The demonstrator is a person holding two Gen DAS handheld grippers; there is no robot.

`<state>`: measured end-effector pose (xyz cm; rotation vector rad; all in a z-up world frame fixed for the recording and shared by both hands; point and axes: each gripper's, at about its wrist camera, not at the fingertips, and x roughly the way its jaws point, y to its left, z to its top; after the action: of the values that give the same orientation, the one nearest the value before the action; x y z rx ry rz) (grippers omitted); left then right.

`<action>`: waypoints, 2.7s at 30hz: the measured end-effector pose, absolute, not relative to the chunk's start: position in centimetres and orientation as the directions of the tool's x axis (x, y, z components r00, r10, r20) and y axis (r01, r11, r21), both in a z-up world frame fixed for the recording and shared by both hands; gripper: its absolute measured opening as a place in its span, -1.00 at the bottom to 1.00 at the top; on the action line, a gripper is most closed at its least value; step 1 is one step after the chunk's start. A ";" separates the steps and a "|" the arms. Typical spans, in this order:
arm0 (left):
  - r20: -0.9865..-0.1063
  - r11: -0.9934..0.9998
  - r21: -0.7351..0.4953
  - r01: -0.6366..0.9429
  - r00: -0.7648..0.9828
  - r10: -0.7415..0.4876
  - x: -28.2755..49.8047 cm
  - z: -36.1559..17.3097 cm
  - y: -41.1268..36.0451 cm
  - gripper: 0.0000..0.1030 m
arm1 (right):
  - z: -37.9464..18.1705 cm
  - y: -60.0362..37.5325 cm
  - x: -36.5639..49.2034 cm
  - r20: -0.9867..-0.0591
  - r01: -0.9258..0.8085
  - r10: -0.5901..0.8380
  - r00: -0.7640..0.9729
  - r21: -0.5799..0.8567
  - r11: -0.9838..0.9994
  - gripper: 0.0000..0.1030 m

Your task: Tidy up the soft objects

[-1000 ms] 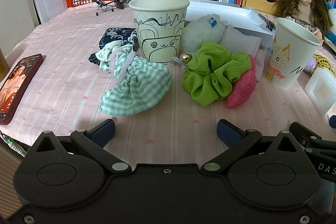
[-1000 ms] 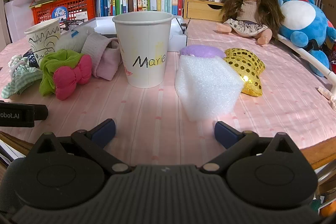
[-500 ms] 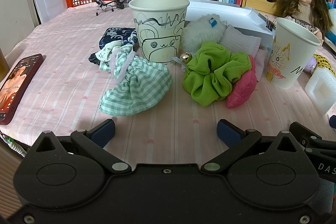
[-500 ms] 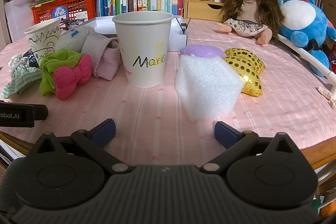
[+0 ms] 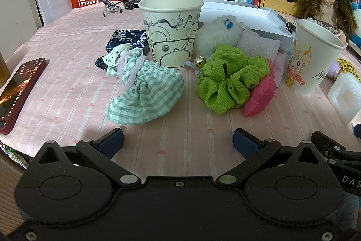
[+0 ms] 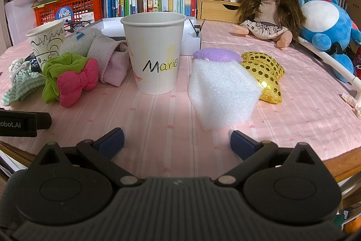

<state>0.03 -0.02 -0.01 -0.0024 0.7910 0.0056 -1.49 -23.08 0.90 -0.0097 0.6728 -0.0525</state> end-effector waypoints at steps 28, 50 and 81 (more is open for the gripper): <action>-0.703 1.000 -0.001 0.014 0.711 -0.010 0.1 -0.1 0.3 1.00 | 0.8 -22.9 -1.8 -0.609 0.059 -0.061 0.791 -0.024 0.998 1.00; -0.632 0.998 -0.042 0.035 0.773 -0.054 -1.4 -0.2 2.0 1.00 | 1.2 -23.7 -3.1 -0.536 0.011 0.015 0.844 0.044 0.999 1.00; -0.595 0.950 -0.290 -0.116 0.799 -0.084 2.6 0.3 7.1 0.31 | 1.8 -26.2 -1.2 -0.406 0.130 -0.143 0.903 -0.060 0.990 0.75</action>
<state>2.62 7.07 0.34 -0.3230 0.6472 0.0170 -1.21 -26.24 1.77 -0.0313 0.4220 -0.1409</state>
